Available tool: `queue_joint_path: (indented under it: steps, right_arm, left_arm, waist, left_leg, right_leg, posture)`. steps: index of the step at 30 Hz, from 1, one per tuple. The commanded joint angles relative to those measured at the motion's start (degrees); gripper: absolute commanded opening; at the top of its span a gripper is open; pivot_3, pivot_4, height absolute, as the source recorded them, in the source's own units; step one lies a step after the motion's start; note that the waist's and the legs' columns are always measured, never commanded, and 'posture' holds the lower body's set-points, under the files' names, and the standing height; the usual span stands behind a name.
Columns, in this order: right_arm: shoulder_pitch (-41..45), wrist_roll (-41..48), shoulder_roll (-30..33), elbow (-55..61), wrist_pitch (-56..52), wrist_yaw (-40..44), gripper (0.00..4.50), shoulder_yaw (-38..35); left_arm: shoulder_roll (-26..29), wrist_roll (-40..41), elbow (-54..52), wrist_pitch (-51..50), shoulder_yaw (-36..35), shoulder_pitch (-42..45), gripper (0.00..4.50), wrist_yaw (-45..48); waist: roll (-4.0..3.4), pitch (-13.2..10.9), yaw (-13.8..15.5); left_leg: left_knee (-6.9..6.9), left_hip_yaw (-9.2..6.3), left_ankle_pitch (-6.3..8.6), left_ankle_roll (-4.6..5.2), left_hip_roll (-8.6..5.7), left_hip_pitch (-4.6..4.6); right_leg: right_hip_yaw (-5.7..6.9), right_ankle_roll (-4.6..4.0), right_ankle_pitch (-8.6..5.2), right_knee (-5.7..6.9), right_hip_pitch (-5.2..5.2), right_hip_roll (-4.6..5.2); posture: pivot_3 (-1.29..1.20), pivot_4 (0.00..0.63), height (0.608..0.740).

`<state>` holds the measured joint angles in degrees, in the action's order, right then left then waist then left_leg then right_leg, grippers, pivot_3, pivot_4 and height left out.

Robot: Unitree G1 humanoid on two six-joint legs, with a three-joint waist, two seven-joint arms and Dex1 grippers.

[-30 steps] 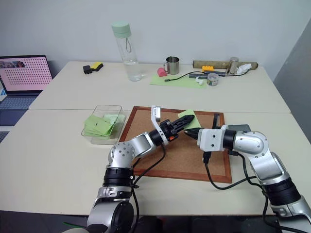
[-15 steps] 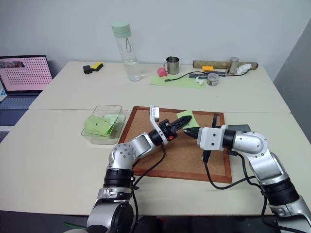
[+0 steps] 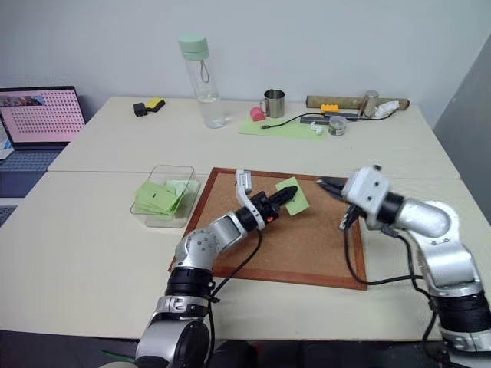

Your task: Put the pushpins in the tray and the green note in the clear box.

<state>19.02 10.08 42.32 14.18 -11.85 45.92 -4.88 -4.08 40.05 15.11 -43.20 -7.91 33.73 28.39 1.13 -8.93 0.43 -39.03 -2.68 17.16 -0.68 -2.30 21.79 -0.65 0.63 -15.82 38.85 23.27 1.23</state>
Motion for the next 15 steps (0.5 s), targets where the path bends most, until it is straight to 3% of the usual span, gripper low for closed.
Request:
queue_joint_path:
  steps: [1, 9, 15]
  right_arm:
    - [-1.7, -1.8, 2.8, -2.9, -7.3, -2.9, 0.00, -3.2]
    - [-2.7, -2.0, 3.7, -13.3, -14.0, -3.8, 0.00, -3.8]
    - [-1.3, -2.4, 3.5, -19.1, -12.6, -3.5, 1.25, -3.5]
  left_arm:
    - [2.3, -1.2, -9.5, 1.2, 3.5, -1.1, 0.05, 2.2]
    - [5.6, -1.3, -17.7, 0.7, 5.8, -3.4, 0.05, 2.6]
    - [4.8, -0.6, -18.4, 0.6, 5.3, -3.5, 0.00, 1.3]
  waist:
    - [0.00, 0.0, 0.0]
    - [-0.01, 0.0, 0.0]
    - [-0.01, 0.0, 0.0]
  left_leg:
    - [0.01, 0.00, 0.00, 0.00, 0.01, 0.00]
    - [0.02, 0.04, 0.01, 0.02, 0.01, -0.02]
    - [0.02, 0.07, 0.01, 0.03, 0.00, -0.01]
  right_leg:
    - [0.00, 0.00, 0.00, 0.00, 0.00, 0.00]
    - [-0.04, 0.00, 0.00, 0.04, 0.01, -0.01]
    - [-0.05, 0.00, 0.00, 0.04, 0.00, -0.02]
  posture:
    - [0.00, 0.150, 0.740]
    - [0.00, 0.150, 0.740]
    - [0.00, 0.150, 0.740]
